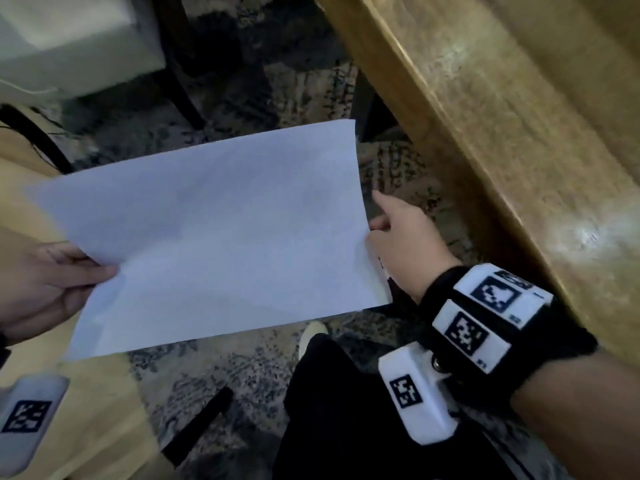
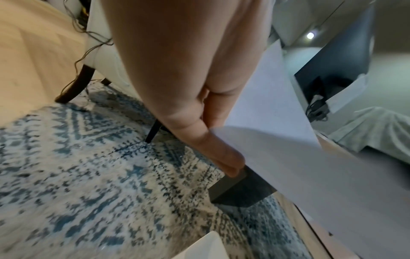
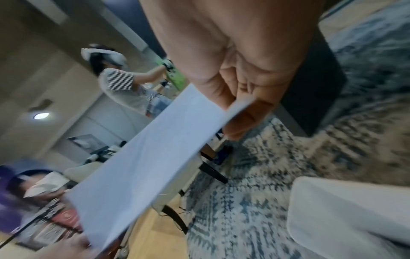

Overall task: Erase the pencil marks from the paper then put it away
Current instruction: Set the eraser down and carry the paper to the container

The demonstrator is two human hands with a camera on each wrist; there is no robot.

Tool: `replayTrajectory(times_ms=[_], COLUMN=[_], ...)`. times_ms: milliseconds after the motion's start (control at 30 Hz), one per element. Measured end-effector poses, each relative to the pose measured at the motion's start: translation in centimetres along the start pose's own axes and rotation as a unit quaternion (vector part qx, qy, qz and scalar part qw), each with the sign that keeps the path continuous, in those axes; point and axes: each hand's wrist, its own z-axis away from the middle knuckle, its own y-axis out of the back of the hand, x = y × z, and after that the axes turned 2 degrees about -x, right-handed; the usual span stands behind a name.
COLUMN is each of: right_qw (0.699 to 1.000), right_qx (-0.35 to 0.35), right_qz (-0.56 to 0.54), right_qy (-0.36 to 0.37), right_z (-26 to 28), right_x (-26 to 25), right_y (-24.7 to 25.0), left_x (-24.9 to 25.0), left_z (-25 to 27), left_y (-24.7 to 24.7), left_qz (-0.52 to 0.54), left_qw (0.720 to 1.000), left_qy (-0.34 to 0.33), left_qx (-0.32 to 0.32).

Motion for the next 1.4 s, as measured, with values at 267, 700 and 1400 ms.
replayTrajectory(times_ms=[267,700,1400], right_qw=[0.988,0.972,0.982], right_qx=[-0.018,-0.038,-0.126], right_qz=[-0.068,-0.076,0.016], right_qy=[-0.134,-0.217,-0.141], right_z=[-6.4,-13.5,-13.6], right_x=[7.9,18.0,22.2], right_y=[-5.8,-10.6,-10.6], left_x=[6.7,3.5,7.1], left_z=[8.0,2.5,6.2], left_y=[-12.4,-19.0,-28.3], left_qz=[0.028,0.069,0.042], left_qw=[0.999,0.994,0.998], left_qy=[-0.034,0.070,-0.013], left_qx=[-0.018,-0.043,-0.053])
